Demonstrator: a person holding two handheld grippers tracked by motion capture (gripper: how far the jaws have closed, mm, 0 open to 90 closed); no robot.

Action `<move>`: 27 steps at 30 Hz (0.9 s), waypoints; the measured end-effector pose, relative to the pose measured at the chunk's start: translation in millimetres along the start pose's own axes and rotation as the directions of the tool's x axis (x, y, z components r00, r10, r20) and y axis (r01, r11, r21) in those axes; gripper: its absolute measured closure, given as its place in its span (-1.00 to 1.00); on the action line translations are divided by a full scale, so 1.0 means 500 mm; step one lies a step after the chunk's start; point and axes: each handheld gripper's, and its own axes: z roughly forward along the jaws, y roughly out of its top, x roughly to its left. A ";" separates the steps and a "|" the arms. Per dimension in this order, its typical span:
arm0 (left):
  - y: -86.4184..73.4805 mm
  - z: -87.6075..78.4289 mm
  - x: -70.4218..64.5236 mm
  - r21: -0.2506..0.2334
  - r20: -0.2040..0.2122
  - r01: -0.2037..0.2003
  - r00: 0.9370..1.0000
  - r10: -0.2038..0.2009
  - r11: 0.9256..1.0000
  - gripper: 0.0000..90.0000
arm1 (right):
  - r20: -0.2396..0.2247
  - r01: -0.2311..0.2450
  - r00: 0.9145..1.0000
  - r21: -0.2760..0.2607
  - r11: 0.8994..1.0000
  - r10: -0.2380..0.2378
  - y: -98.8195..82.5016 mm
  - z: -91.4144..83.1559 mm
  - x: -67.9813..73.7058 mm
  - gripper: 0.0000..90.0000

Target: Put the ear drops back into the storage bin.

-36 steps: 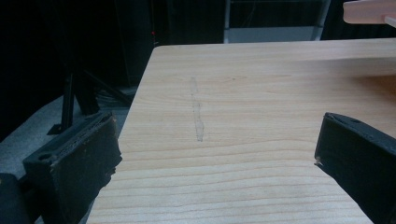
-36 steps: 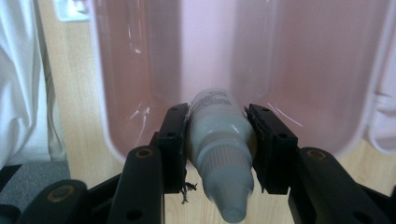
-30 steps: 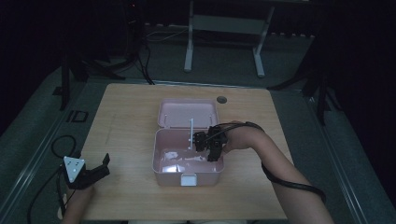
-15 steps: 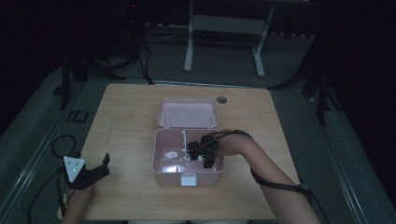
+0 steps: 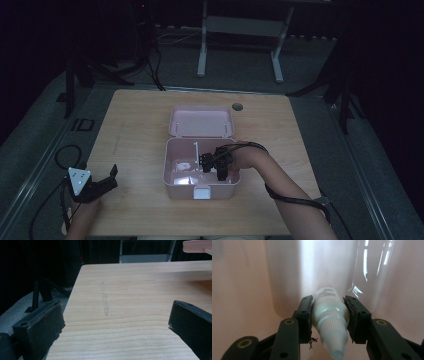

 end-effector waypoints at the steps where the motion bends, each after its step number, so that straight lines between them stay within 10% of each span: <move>1: 0.000 0.000 0.000 0.001 0.000 0.000 1.000 0.000 1.000 -0.99 | -0.002 -0.004 1.000 0.005 1.000 0.004 0.000 0.002 -0.002 0.33; 27: 0.000 0.000 0.000 0.001 0.001 -0.001 1.000 0.001 1.000 -0.99 | -0.066 -0.033 0.997 0.032 0.999 0.035 0.004 0.004 -0.011 0.06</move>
